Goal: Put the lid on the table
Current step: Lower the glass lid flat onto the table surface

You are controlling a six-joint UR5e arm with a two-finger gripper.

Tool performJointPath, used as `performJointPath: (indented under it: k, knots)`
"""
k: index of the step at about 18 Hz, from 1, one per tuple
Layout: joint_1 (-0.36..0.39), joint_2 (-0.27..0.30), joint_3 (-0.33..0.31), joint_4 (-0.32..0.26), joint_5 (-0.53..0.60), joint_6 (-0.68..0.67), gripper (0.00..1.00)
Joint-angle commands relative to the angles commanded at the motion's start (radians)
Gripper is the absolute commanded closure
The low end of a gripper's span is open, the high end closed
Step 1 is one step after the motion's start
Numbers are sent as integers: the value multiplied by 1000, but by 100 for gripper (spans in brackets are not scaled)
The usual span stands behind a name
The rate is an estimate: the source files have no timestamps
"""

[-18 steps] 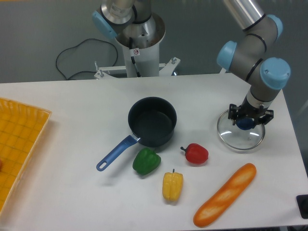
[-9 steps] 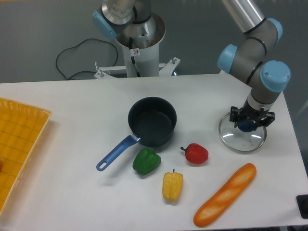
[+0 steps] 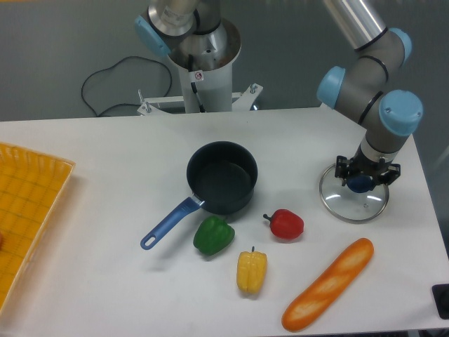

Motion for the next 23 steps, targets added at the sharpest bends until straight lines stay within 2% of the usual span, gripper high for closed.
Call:
performJointPath:
  k: [7, 9, 13, 17, 23]
  knots:
    - [-2, -5, 2, 0, 0, 0, 49]
    - [-2, -5, 2, 0, 0, 0, 46]
    - [-2, -5, 2, 0, 0, 0, 32]
    - [-2, -5, 2, 0, 0, 0, 24]
    - [-2, -3, 2, 0, 0, 0, 21]
